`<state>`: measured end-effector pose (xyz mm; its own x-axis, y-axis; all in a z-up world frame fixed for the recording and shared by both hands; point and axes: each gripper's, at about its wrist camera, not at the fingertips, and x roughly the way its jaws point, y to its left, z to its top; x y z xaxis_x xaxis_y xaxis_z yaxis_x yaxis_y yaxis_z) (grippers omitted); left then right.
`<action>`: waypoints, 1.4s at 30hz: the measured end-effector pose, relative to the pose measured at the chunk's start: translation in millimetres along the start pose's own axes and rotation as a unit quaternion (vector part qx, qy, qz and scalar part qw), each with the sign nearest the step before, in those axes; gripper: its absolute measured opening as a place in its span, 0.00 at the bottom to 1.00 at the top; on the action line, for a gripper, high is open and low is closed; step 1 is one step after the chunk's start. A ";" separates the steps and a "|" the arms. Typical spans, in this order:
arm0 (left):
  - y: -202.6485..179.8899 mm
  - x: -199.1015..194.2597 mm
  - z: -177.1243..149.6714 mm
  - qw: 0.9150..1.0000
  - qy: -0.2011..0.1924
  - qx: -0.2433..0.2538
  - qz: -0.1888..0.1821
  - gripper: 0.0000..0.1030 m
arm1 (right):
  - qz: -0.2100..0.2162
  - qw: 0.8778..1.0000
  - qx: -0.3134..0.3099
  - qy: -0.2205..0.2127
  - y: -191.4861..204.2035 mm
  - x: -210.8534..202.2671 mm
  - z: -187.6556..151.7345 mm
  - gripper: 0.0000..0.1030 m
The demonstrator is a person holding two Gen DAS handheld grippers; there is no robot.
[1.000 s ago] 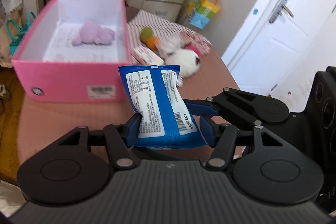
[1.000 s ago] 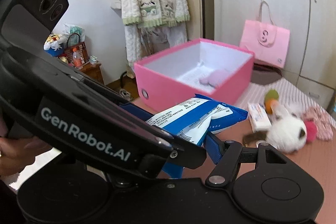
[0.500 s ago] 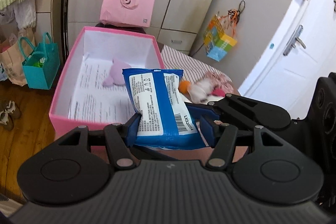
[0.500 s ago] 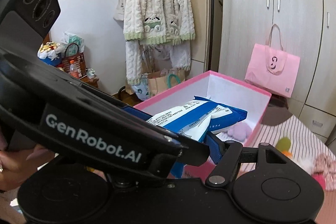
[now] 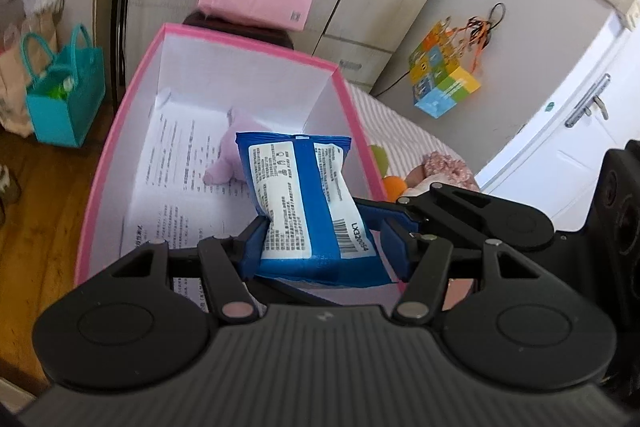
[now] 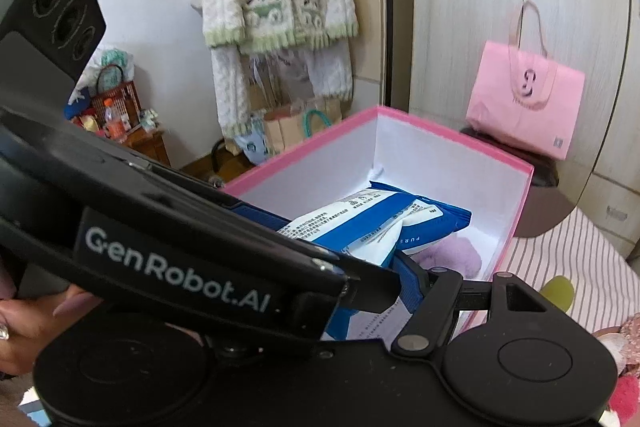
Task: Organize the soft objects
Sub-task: 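Lower the packet into the box beside the bunny and open the left gripper, then move the left gripper to the white plush cat and close on it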
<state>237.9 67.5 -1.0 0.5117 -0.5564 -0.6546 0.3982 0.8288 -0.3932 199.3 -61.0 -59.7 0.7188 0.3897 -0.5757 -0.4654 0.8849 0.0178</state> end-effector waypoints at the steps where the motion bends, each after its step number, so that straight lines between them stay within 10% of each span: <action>1: 2.9 4.8 0.8 1.000 0.004 -0.005 -0.002 0.57 | 0.001 1.000 0.000 0.009 -2.8 5.4 0.1 0.71; 14: 21.6 34.7 6.2 0.999 0.018 -0.049 0.006 0.61 | -0.026 0.997 -0.016 0.069 -14.2 34.5 -1.3 0.76; 42: -80.3 -114.3 -30.4 0.991 -0.092 0.093 0.021 0.66 | -0.051 0.997 -0.062 0.015 -0.2 -113.7 -9.0 0.78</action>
<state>124.3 66.4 85.8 0.6538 -0.5381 -0.5320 0.4994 0.8350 -0.2310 113.0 -107.8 -1.6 0.7509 0.2889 -0.5938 -0.4518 0.8806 -0.1428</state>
